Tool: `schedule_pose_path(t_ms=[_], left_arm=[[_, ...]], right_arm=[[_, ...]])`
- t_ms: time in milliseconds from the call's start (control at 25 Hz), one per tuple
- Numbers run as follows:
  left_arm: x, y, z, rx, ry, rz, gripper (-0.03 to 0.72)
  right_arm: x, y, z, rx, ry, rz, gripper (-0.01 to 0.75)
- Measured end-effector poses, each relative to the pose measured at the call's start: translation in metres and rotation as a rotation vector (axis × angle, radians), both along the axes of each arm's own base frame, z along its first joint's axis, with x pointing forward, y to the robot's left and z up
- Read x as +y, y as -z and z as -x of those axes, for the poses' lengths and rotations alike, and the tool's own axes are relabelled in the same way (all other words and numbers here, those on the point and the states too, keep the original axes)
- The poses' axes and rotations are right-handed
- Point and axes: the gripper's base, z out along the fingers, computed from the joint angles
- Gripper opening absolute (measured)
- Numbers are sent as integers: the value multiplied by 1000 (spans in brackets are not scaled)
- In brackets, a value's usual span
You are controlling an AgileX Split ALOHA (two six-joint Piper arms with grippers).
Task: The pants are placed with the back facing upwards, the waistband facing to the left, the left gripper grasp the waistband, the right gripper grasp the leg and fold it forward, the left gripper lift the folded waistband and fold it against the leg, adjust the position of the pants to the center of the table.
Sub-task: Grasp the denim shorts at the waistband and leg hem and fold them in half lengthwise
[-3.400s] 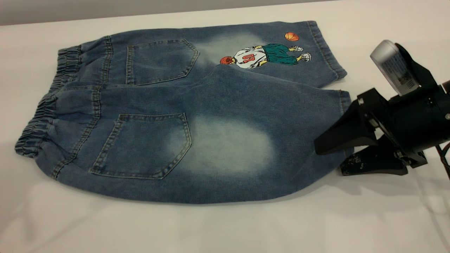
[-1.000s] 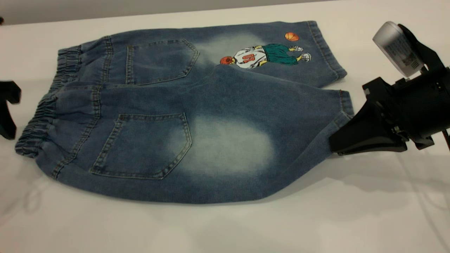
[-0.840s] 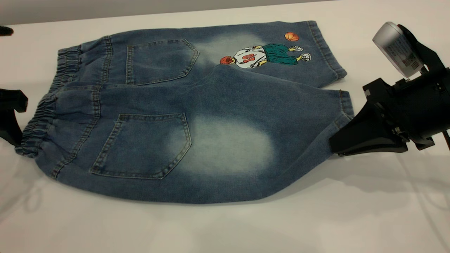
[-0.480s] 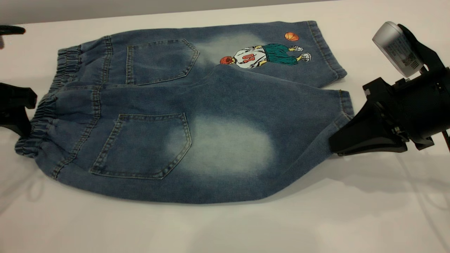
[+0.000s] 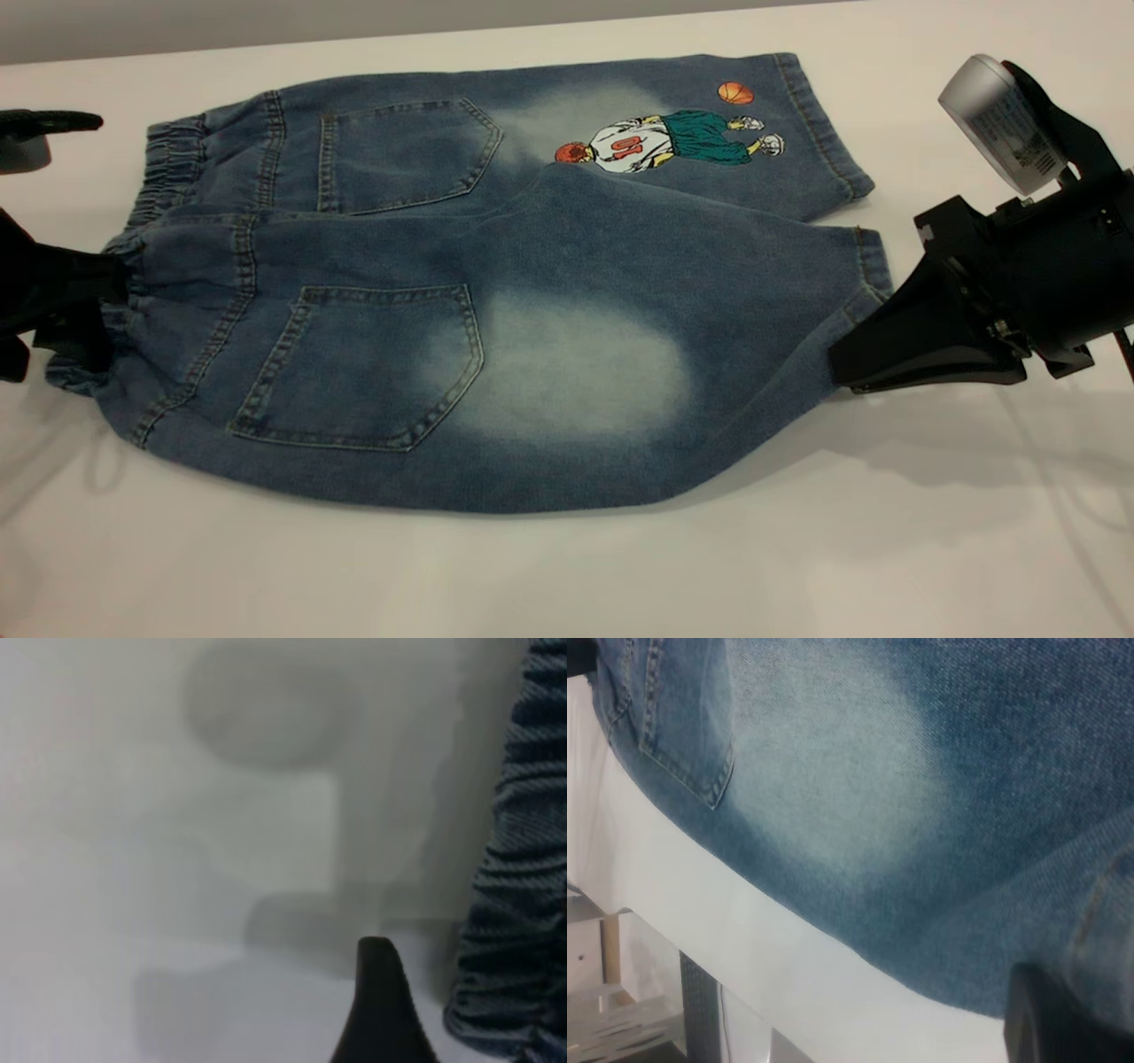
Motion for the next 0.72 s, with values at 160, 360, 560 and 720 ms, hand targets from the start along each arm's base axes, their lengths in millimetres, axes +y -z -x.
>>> schedule_pose_path(t_ms=[160, 360, 560, 720], left_arm=[[-1, 0, -2, -23, -8, 10, 454], [-1, 1, -2, -24, -47, 22, 396], [-2, 1, -2, -28, -55, 26, 258], [-2, 1, -2, -28, -54, 26, 140]], right_arm=[[0, 0, 0, 0, 0, 0, 11], [0, 0, 0, 0, 2, 0, 11], [0, 0, 0, 0, 2, 0, 11], [0, 0, 0, 0, 2, 0, 11]])
